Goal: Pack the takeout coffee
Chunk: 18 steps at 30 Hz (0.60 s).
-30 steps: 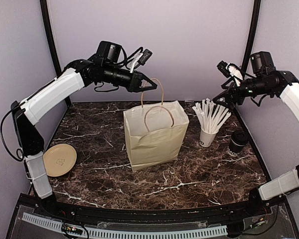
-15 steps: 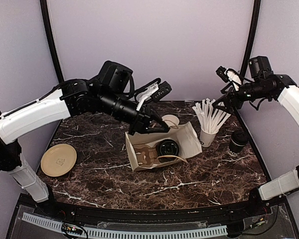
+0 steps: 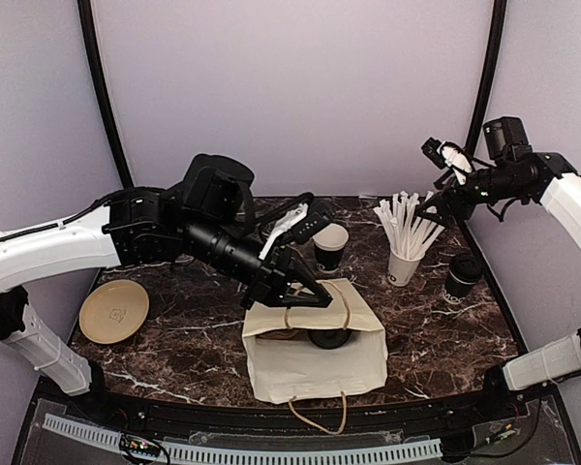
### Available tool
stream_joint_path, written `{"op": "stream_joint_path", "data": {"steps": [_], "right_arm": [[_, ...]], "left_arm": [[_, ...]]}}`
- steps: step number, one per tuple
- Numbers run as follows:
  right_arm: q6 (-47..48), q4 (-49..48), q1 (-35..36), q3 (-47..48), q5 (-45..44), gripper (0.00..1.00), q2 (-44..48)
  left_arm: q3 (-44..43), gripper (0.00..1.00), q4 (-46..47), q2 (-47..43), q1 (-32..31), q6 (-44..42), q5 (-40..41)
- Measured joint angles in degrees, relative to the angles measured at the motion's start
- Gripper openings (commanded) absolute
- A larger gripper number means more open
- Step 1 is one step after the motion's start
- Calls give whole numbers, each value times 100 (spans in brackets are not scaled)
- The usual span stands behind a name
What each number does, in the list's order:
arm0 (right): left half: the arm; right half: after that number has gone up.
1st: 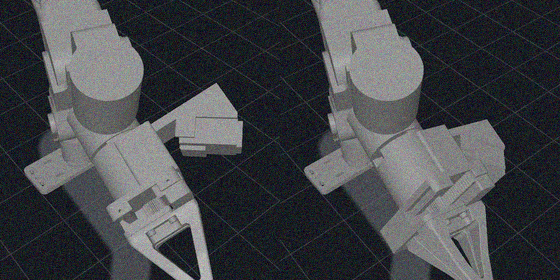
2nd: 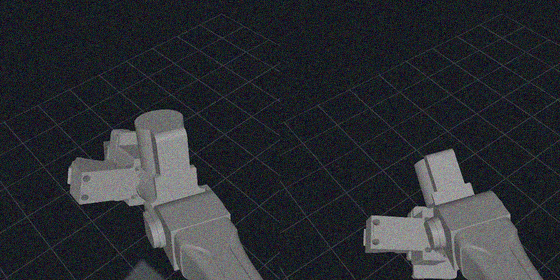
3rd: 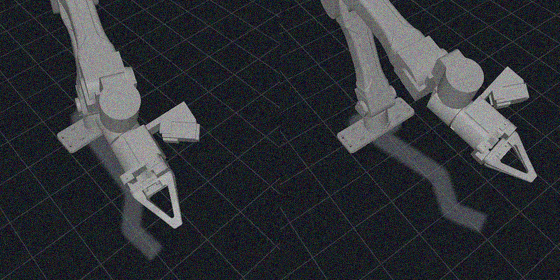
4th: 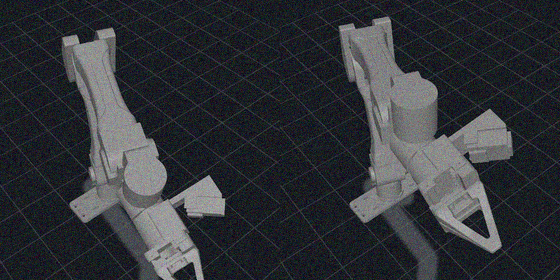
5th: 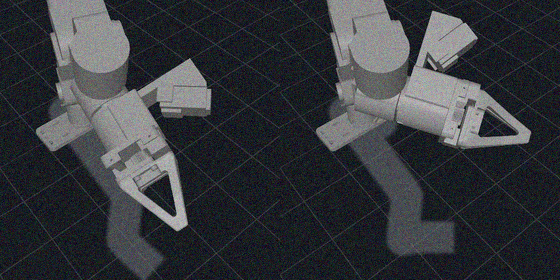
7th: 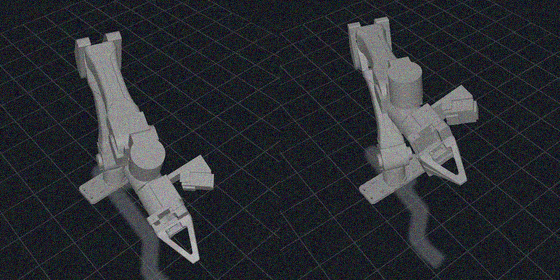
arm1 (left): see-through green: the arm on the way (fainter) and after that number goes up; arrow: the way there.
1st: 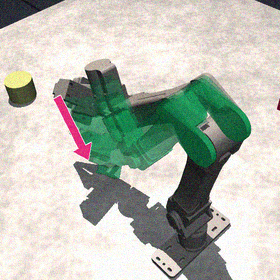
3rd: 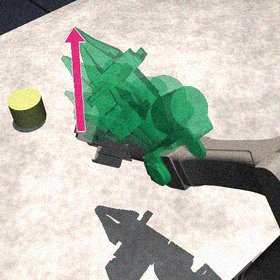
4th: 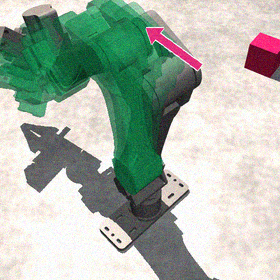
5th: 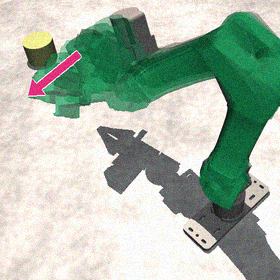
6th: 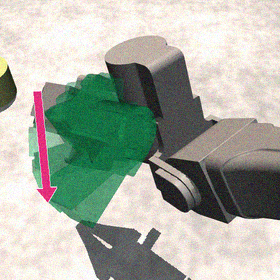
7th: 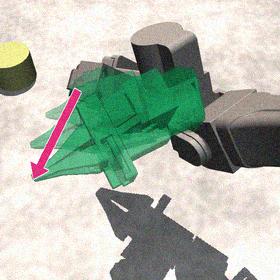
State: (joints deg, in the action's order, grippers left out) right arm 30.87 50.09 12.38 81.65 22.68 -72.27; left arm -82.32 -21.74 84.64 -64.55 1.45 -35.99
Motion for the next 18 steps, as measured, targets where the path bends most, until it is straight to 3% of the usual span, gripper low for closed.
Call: {"op": "stream_joint_path", "data": {"steps": [5, 12, 18], "right_arm": [[-83, -42, -170, -216, -264, 98, 192], [-68, 87, -1182, -479, -551, 99, 599], [173, 380, -1947, -922, -870, 99, 625]], "left_arm": [[-35, 0, 31, 17, -22, -35, 168], [-892, 0, -374, 334, 44, -516, 922], [-1333, 1, -505, 575, 634, -748, 1316]]}}
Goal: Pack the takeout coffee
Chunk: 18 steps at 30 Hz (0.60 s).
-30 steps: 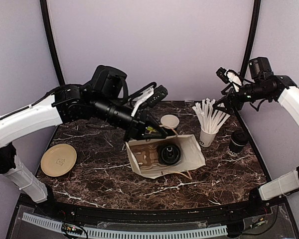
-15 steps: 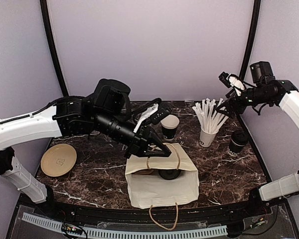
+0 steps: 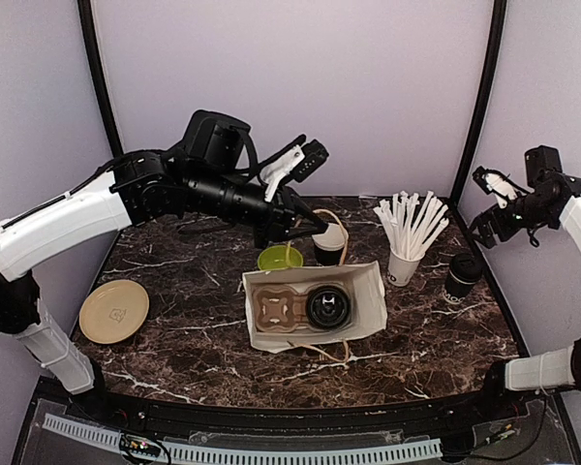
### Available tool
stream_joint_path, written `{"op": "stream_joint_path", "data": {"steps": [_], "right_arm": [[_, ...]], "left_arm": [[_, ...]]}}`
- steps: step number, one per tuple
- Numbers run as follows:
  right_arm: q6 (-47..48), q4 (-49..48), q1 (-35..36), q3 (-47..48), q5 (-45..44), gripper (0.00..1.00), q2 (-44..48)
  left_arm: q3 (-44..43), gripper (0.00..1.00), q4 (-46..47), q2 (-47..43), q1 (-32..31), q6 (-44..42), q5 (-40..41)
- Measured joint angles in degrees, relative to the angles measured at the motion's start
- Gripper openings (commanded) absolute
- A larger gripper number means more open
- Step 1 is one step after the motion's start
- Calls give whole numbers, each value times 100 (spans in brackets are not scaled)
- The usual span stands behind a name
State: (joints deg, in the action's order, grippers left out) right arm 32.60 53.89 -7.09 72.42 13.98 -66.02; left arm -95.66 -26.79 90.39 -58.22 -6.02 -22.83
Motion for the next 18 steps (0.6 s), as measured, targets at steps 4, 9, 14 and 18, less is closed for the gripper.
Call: {"op": "stream_joint_path", "data": {"steps": [4, 9, 14, 18], "right_arm": [[166, 179, -203, -382, -247, 99, -144], [367, 291, -225, -691, -402, 99, -531], [540, 275, -225, -719, -485, 99, -964], [662, 260, -225, -721, -481, 99, -1187]], "left_arm": [[-7, 4, 15, 149, 538, -92, 304], [-175, 8, 157, 503, 1054, -162, 656], [-369, 27, 326, 879, 1508, -140, 737], [-393, 55, 402, 946, 1729, -109, 828]]}}
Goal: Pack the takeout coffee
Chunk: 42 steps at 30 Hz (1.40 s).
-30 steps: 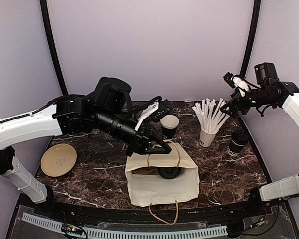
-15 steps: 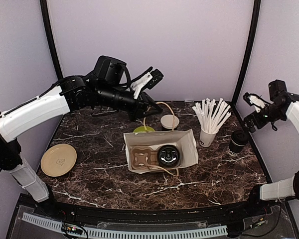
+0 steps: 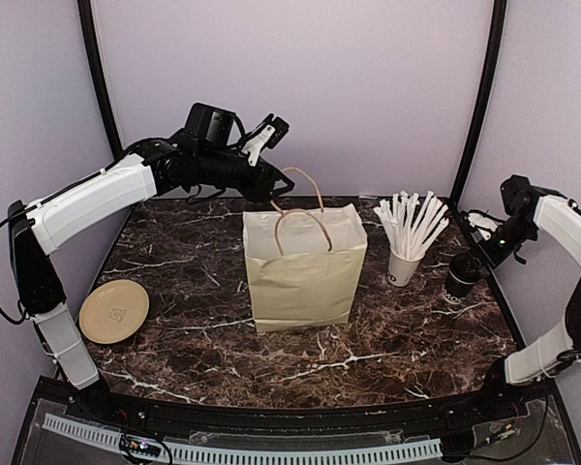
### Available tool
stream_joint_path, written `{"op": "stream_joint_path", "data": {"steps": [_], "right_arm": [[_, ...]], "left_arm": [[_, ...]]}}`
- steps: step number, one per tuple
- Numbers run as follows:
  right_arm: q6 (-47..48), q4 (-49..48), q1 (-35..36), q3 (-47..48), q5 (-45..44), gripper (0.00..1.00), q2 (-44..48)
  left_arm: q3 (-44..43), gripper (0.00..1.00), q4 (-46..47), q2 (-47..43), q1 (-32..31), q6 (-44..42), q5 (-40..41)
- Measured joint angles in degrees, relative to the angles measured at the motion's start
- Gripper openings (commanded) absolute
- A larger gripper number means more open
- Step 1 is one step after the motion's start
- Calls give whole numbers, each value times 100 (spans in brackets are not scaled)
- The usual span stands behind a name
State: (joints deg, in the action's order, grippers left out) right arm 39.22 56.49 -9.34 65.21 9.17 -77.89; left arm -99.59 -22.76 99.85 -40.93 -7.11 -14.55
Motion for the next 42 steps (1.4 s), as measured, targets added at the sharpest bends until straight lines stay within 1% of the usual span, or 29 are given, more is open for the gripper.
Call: {"op": "stream_joint_path", "data": {"steps": [1, 3, 5, 7, 11, 16, 21, 24, 28, 35, 38, 42], "right_arm": [[22, -11, 0, 2, 0, 99, -37], [66, -39, 0, 2, 7, 99, -103], [85, -68, 0, 9, 28, 98, -190], [87, -81, 0, 35, 52, 96, -308], [92, -118, 0, 66, 133, 89, -509], [98, -118, 0, 232, 219, 85, -656], [98, -74, 0, 317, 352, 91, -734], [90, -46, 0, 389, 442, 92, -741], [66, 17, 0, 525, 555, 85, -776], [-52, 13, 0, 595, 566, 83, -999], [-55, -2, 0, 568, 516, 74, -999], [-74, -81, 2, 490, 483, 67, -951]], "left_arm": [[-46, 61, 0, 7, 17, 2, 44], [-162, 69, 20, 15, 17, -20, 96], [-264, 73, 57, 15, 15, 4, 157], [-302, 74, 105, 13, 15, 7, 205], [-302, 75, 125, 9, 11, 11, 269], [-254, 74, 129, -114, 11, 31, 291], [-149, 75, 129, -396, 11, 52, 284], [-70, 74, 136, -566, 11, 76, 267], [76, 74, 133, -719, 11, 94, 234], [398, 74, 131, -883, 11, 133, 210], [439, 75, 129, -920, 11, 131, 219], [452, 74, 127, -979, 11, 129, 271]]}}
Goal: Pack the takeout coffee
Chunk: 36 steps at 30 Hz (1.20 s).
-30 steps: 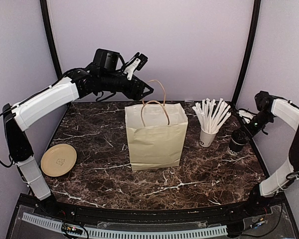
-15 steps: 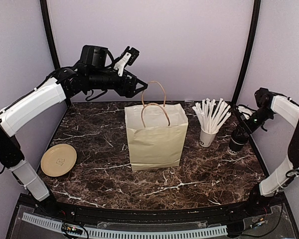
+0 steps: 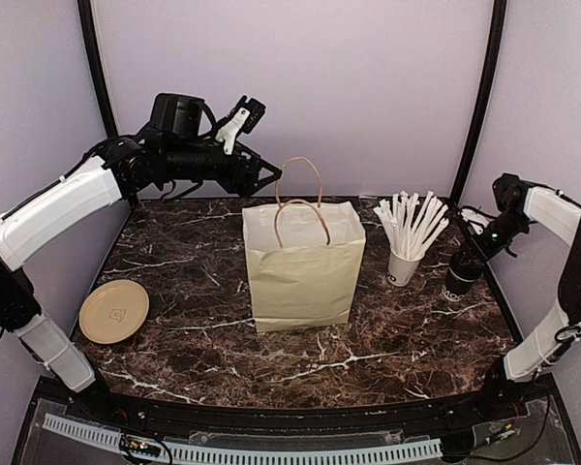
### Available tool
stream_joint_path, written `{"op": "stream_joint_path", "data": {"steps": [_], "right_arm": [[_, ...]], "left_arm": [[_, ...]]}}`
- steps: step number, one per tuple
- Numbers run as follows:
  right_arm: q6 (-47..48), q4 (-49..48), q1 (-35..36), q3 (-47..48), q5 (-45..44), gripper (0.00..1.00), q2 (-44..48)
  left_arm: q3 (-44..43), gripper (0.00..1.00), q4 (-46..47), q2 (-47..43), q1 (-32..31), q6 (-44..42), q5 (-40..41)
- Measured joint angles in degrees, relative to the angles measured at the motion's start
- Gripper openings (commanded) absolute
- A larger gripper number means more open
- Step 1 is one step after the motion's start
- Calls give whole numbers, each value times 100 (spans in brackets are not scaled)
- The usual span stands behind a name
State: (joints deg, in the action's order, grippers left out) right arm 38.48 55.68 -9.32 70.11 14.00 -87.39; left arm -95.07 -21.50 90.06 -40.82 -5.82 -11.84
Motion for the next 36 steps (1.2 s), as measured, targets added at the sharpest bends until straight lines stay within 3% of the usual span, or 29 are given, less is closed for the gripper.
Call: {"op": "stream_joint_path", "data": {"steps": [9, 14, 19, 23, 29, 36], "right_arm": [[-2, 74, 17, -254, -125, 62, 413], [2, 444, 339, -269, -15, 63, 1209], [-22, 868, 1344, -269, 337, 62, 2079], [-109, 1080, 2229, -269, 538, 62, 2197], [-133, 1252, 3488, -72, 654, 62, 1775], [-39, 1467, 5149, 820, 726, 62, 960]], "left_arm": [[0, 74, 0, -31, 0, -4, 90], [-2, 75, -9, -31, 0, -31, 195], [-20, 75, -129, -31, 0, -74, 444], [-90, 78, -275, -33, 0, -107, 699], [-125, 81, -461, -144, 11, -103, 1189], [-125, 82, -577, -369, 44, -52, 1650]]}}
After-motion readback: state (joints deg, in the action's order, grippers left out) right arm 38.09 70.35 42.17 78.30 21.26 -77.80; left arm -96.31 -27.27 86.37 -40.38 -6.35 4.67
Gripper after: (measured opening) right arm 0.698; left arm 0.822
